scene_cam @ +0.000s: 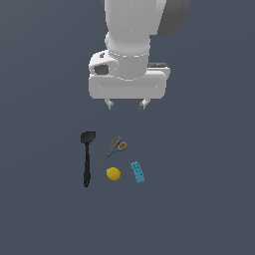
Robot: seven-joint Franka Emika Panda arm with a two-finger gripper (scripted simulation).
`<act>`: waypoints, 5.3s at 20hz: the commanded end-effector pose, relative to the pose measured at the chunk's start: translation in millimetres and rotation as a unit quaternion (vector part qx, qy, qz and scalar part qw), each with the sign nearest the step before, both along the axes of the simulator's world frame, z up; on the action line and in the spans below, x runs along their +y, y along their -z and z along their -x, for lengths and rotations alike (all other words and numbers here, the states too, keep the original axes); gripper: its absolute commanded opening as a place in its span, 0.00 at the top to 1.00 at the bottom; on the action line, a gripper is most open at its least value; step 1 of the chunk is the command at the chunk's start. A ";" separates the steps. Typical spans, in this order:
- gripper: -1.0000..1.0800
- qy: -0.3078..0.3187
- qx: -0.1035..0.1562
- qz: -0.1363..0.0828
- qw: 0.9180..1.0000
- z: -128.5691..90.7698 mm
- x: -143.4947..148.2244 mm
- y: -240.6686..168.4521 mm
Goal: Pick up a designated object from a clutter of objects.
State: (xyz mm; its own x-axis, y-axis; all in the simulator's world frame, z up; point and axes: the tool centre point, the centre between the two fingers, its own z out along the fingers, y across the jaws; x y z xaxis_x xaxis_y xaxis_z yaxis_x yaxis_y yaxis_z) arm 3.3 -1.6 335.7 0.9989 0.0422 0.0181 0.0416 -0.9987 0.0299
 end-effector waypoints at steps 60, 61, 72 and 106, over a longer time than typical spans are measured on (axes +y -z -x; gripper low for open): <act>0.04 0.427 0.003 -0.017 0.904 19.1 -92.9 277.8; 0.04 0.427 0.003 -0.017 0.904 19.2 -92.9 279.3; 0.04 0.429 0.003 -0.017 0.903 20.3 -93.2 321.3; 1.00 0.431 0.002 -0.017 0.902 9.8 -77.3 239.1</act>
State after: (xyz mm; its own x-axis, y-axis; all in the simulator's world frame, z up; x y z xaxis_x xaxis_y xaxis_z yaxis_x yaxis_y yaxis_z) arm -8.3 -81.8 82.6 0.6601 -0.7511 0.0002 -0.7511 -0.6601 0.0006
